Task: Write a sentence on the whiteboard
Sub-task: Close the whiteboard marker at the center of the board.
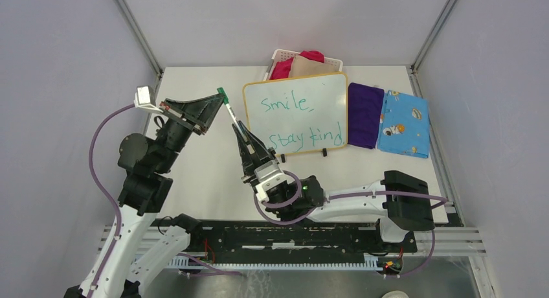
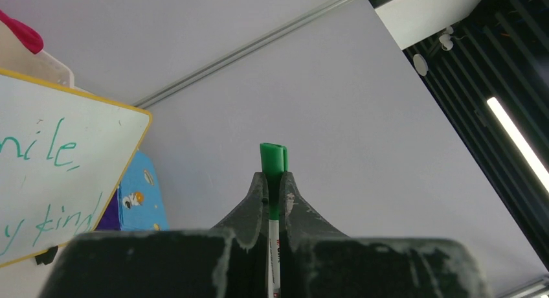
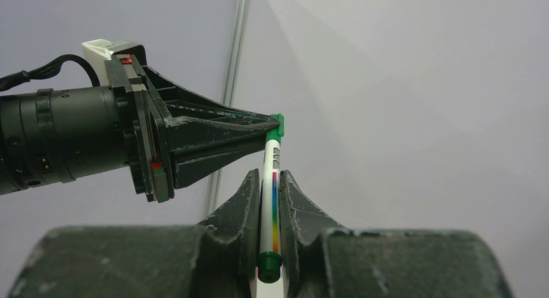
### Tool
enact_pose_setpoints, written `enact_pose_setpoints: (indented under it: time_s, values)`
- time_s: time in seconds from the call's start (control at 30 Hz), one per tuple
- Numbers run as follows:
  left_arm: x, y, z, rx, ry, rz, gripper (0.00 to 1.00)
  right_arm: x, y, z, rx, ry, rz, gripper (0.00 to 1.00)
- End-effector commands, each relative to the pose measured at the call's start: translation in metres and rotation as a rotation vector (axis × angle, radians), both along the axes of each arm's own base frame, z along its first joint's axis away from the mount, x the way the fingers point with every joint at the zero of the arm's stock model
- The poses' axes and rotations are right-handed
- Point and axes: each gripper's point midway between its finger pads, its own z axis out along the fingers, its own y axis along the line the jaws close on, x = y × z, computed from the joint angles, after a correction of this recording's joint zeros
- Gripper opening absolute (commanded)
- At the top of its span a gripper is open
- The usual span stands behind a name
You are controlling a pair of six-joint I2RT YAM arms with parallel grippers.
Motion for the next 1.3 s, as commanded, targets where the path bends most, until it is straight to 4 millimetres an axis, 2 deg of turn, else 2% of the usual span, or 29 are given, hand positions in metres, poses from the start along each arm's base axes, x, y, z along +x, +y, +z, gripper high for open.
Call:
enact_pose_setpoints:
  time_s: [0.0, 0.1, 0.37, 0.83, 0.93, 1.03, 1.1, 1.27]
  values:
    - [-0.05, -0.026, 0.021, 0.022, -0.114, -0.25, 0.02, -0.001, -0.028, 0.039, 0.246, -0.068, 0.037, 0.0]
    - [-0.056, -0.028, 0.019, 0.037, -0.128, -0.273, 0.02, 0.001, -0.026, 0.04, 0.243, -0.071, 0.036, 0.0]
    - [-0.063, -0.032, -0.002, 0.061, -0.103, -0.314, 0.02, 0.004, -0.016, 0.048, 0.238, -0.082, 0.041, 0.0]
    - [-0.073, -0.032, -0.017, 0.076, -0.074, -0.341, 0.02, 0.012, 0.019, 0.066, 0.227, -0.104, 0.03, 0.0]
    - [-0.073, -0.028, -0.019, 0.087, -0.069, -0.316, 0.02, 0.015, 0.02, 0.067, 0.225, -0.108, 0.022, 0.0]
    - [-0.071, -0.018, -0.014, 0.101, -0.079, -0.242, 0.02, 0.012, 0.012, 0.066, 0.221, -0.109, 0.034, 0.0]
    - [-0.07, -0.01, -0.007, 0.112, -0.096, -0.183, 0.09, 0.009, 0.004, 0.062, 0.207, -0.104, 0.046, 0.0]
    - [-0.065, 0.014, 0.003, 0.144, -0.103, -0.029, 0.5, -0.002, -0.023, 0.05, 0.173, -0.086, 0.08, 0.0]
